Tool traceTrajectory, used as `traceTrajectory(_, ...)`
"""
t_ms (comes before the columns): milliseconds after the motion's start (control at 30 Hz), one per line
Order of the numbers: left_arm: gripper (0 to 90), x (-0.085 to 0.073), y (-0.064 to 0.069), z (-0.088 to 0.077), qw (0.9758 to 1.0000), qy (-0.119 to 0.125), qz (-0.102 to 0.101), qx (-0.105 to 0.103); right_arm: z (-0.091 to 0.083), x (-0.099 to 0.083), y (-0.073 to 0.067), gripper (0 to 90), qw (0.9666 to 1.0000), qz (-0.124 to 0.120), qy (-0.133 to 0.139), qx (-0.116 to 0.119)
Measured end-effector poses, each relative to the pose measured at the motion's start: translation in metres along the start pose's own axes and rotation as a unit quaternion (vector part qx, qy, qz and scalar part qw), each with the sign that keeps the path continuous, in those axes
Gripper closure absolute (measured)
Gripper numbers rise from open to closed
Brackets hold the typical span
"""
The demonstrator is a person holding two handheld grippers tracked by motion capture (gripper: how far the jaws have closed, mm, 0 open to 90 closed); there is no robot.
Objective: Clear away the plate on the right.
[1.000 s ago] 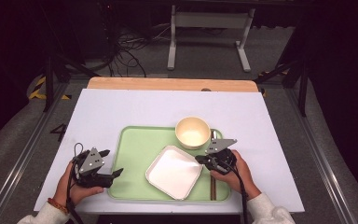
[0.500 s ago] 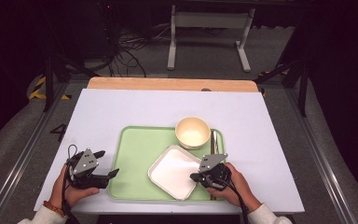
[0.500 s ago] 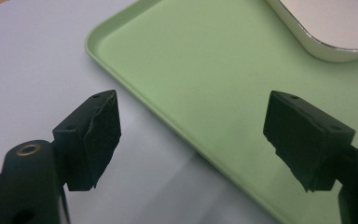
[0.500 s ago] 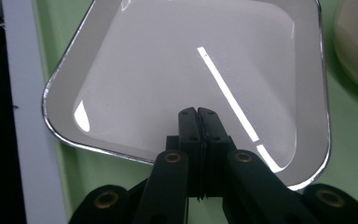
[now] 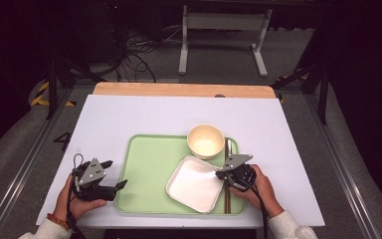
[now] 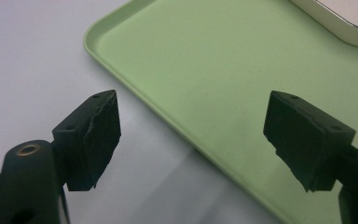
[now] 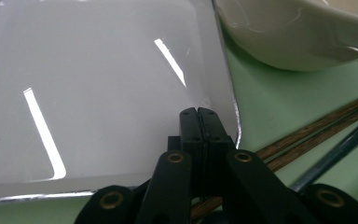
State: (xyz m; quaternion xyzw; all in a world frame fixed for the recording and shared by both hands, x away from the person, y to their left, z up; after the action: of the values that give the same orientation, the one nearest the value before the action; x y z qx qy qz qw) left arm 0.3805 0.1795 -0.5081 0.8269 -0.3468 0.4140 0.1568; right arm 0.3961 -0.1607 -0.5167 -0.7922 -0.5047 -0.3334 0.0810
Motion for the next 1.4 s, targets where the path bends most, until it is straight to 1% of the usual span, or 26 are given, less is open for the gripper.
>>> traceTrajectory(100,19.8,0.000,0.001,0.001,1.0000,0.000,0.004,-0.003,0.003,0.001,0.008,90.0,0.9998,0.000,0.003,-0.020)
traceTrajectory(133,19.8,0.000,0.001,0.001,1.0000,0.000,0.003,-0.003,0.004,0.001,0.012,90.0,0.9995,-0.001,0.002,-0.031)
traceTrajectory(233,19.8,0.000,0.002,0.002,1.0000,-0.001,0.004,-0.003,0.007,0.002,0.017,90.0,0.9992,0.005,0.003,-0.038)
traceTrajectory(300,19.8,0.000,0.002,0.002,1.0000,-0.002,0.004,-0.003,0.008,0.003,0.019,90.0,0.9988,0.001,0.006,-0.048)
traceTrajectory(367,19.8,0.000,0.002,0.002,1.0000,-0.001,0.004,-0.004,0.009,0.003,0.020,90.0,0.9989,-0.003,0.007,-0.047)
traceTrajectory(433,19.8,0.000,0.002,0.002,1.0000,-0.002,0.004,-0.004,0.009,0.004,0.021,90.0,0.9988,0.003,0.010,-0.049)
traceTrajectory(567,19.8,0.000,0.002,0.003,1.0000,-0.003,0.006,-0.004,0.010,0.004,0.023,90.0,0.9986,0.005,0.014,-0.050)
traceTrajectory(700,20.3,0.000,0.001,0.003,0.9999,-0.001,0.011,-0.004,0.009,0.003,0.022,90.0,0.9990,0.012,0.017,-0.040)
traceTrajectory(767,20.3,0.001,0.001,0.002,0.9999,0.001,0.012,-0.003,0.008,0.002,0.022,90.0,0.9990,0.014,0.019,-0.039)
traceTrajectory(833,20.1,0.002,0.000,0.001,0.9999,0.003,0.012,0.000,0.005,0.003,0.021,89.9,0.9989,0.015,0.026,-0.035)
traceTrajectory(1000,20.2,0.003,-0.003,-0.001,0.9998,0.006,0.018,0.007,-0.005,0.004,0.023,88.9,0.9984,0.014,0.036,-0.040)
traceTrajectory(1100,20.2,0.004,-0.006,-0.002,0.9998,0.011,0.012,0.010,-0.010,0.006,0.024,87.9,0.9980,0.020,0.045,-0.040)
traceTrajectory(1167,20.0,0.004,-0.009,-0.002,0.9998,0.010,0.013,0.013,-0.014,0.006,0.026,87.0,0.9975,0.024,0.051,-0.042)
traceTrajectory(1400,19.6,0.006,-0.014,-0.006,0.9995,0.020,0.010,0.021,-0.022,0.005,0.028,83.6,0.9969,0.026,0.056,-0.049)
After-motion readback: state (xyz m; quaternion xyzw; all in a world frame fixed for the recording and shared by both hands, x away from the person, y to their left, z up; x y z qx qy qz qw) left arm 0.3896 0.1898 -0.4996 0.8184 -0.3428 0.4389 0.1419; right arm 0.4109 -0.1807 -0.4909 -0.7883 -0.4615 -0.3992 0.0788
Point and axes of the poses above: each handheld gripper's, and its own axes: z roughly forward along the jaws, x roughly out of its top, y roughly to its right, the point moved 10 cm from there along z, roughly forward along the jaws, and after that the axes turned 6 degrees about -z, right-handed, at the moved point
